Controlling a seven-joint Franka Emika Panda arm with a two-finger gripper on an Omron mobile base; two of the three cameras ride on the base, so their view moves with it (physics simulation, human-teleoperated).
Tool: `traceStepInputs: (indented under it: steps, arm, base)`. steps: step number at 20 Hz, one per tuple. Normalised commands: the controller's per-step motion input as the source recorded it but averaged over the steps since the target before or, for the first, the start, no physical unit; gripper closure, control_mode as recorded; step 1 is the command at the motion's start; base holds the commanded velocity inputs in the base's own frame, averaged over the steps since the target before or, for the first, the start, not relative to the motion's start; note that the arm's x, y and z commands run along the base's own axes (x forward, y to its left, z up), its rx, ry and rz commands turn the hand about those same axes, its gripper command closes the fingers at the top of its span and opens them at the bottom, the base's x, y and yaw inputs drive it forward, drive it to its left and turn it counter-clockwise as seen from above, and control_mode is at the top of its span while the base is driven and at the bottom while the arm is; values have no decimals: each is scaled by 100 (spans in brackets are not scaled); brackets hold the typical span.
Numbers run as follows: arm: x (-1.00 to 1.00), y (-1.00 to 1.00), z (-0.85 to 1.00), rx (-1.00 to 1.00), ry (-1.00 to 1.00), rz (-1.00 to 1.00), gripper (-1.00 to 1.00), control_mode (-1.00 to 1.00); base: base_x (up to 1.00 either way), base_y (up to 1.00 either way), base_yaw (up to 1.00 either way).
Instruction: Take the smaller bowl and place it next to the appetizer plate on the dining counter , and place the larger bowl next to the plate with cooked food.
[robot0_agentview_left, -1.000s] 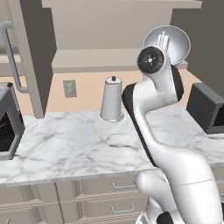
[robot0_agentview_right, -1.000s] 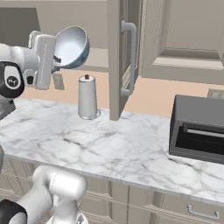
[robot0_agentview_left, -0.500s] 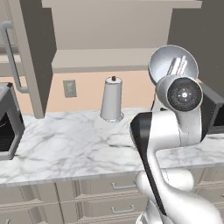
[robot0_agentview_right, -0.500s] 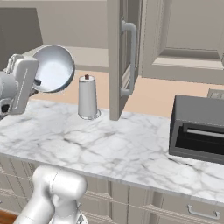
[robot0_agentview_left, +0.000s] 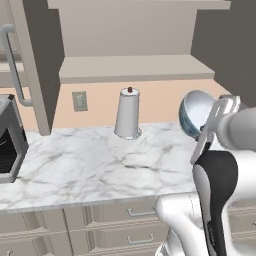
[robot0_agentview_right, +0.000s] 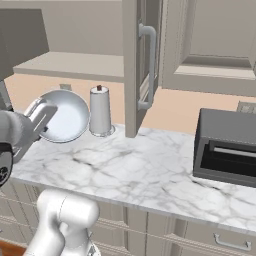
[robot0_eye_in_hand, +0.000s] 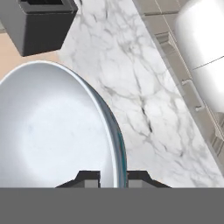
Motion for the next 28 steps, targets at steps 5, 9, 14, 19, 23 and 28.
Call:
traceStepInputs:
  steps: [5,9,14,19,23,28]
  arm:
    - [3,-6,-71,-2,0,-7,100,-100]
    - [17,-9,-96,-12,4,-16,100,-100]
    - [3,-20,-53,-9,1,-10,100,-100]
    - [0,-3,-43,-13,0,-3,100,-100]
    - [0,0,-13,-5,0,0,100,100]
    - [0,0,0,0,0,0,100,100]
  base:
    - [0,0,0]
    - [0,0,0]
    - [0,0,0]
    - [0,0,0]
    - [0,0,3]
    - [-11,0,33]
